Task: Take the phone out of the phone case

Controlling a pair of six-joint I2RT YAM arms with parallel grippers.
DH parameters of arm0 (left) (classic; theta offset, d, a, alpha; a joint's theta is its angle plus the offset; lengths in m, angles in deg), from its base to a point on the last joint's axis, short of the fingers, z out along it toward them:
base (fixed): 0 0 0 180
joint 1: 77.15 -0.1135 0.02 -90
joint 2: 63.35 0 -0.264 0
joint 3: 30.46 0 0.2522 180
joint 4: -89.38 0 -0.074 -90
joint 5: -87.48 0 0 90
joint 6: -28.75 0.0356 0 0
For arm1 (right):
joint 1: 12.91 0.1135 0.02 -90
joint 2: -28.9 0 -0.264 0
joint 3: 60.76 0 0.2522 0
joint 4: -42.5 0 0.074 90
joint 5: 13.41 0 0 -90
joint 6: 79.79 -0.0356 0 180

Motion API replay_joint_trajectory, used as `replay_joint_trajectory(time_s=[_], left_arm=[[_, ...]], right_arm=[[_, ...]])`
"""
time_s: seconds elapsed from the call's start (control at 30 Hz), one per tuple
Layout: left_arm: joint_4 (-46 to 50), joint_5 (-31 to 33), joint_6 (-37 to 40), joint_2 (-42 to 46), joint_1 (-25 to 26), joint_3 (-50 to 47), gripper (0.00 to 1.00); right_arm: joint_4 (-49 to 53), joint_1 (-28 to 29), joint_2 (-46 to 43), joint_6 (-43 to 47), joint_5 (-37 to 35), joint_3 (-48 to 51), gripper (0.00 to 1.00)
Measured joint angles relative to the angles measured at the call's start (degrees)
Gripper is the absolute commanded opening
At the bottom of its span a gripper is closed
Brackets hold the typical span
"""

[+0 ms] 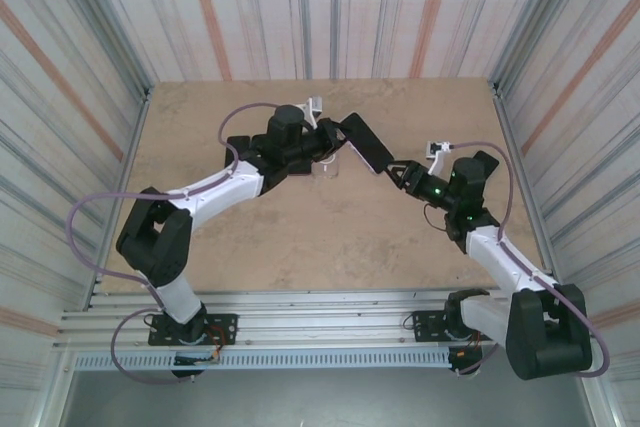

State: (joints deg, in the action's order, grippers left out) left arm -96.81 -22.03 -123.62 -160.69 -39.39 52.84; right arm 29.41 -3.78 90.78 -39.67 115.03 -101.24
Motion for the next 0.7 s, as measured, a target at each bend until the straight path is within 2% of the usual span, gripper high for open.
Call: replay_joint_trajectory(time_s=[0.2,0.4,0.7], left_arm=[[-5.0,3.6,-3.1,1.4,1.0,-2.5,0.0],[-8.9,5.1,-5.9,1.5,1.9,-2.9,0.0],[-13.9,7.0,-11.1,1.5,2.4,-2.9,0.0]], right_arm=[[-9.2,3.8,-0.8,-9.6,-2.0,2.7,0.45],[-15.5,4.4,-0.7,-15.7,-3.3,3.4,0.3],[-22.0,3.2,-1.5,-22.9,-2.8,3.6,0.16]])
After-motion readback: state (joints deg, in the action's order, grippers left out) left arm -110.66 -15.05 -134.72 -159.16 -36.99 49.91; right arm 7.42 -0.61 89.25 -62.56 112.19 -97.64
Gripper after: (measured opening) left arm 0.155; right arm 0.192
